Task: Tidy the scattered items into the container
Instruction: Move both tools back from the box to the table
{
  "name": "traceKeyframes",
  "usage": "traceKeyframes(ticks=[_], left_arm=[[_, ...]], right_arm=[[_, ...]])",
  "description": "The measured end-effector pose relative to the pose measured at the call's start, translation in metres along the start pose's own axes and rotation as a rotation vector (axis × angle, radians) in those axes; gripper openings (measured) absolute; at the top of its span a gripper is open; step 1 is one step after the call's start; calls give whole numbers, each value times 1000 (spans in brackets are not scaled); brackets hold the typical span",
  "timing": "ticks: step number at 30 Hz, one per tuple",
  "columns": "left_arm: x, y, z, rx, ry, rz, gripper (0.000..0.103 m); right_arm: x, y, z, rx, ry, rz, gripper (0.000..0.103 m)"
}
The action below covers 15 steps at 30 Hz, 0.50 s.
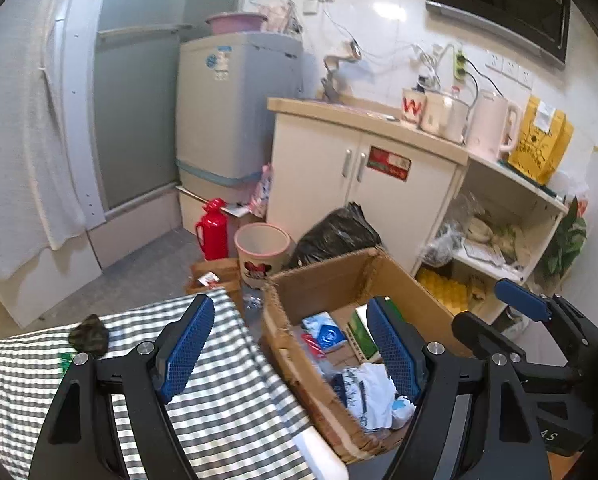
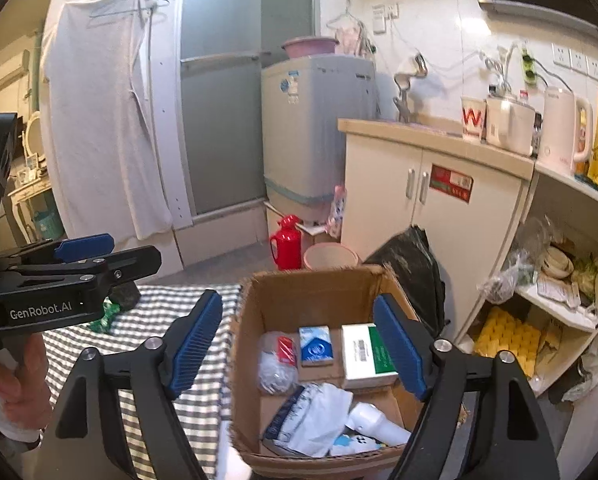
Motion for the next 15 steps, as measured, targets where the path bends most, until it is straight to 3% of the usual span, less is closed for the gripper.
traceKeyframes(ticks=[9,15], left_arm=[[17,47,48,76,-71,41,82],[23,81,80,142,-113,71,86]], right_arm=[[21,52,12,66,-47,31,82],[31,81,22,104,-81,44,92]])
Point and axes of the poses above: each gripper's, at about its wrist camera, not at the fingertips, and z roughly against the way its jaws point, y to its left, x to its top, the point moved 6 cm from there along -z, roughly the way its jaws point, and after that the axes turned 14 degrees about -y, right-handed, at the moved point
